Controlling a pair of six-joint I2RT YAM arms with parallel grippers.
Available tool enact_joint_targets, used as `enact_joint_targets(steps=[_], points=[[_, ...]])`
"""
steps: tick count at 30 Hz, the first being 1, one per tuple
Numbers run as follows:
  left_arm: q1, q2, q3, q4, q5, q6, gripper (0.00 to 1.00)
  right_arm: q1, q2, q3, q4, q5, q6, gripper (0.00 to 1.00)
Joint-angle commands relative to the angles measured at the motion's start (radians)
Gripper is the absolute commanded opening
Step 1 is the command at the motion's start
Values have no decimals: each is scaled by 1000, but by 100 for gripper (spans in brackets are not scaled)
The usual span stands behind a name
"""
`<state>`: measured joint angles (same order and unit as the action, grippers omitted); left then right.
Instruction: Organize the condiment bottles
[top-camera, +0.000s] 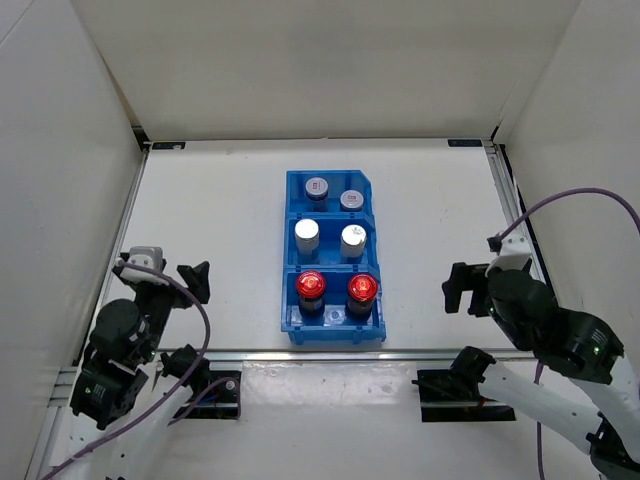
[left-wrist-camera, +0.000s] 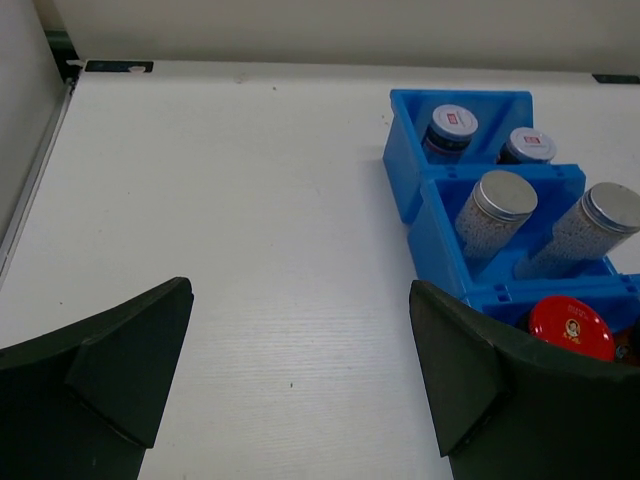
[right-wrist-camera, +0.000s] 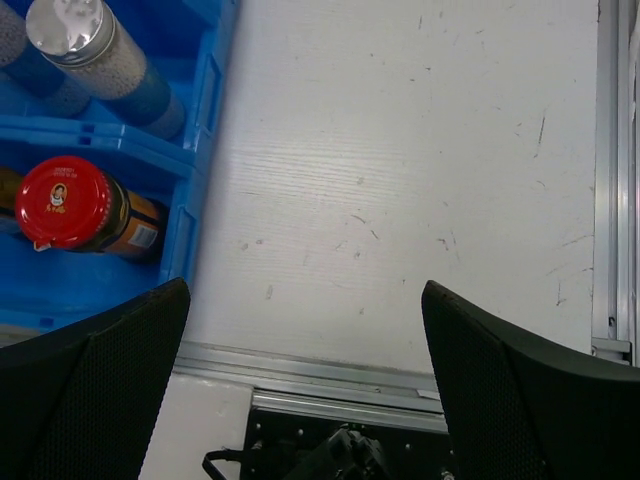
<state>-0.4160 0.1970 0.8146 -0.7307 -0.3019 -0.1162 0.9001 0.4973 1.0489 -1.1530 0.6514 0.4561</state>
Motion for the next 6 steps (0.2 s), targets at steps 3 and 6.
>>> enact_joint_targets(steps=[3,6], points=[[0,13,0,8,37,12,100,6,53,-7,59,-4,-11,100],[0,-11,-9,8,27,12,100,6,84,-7,59,-4,-11,100]])
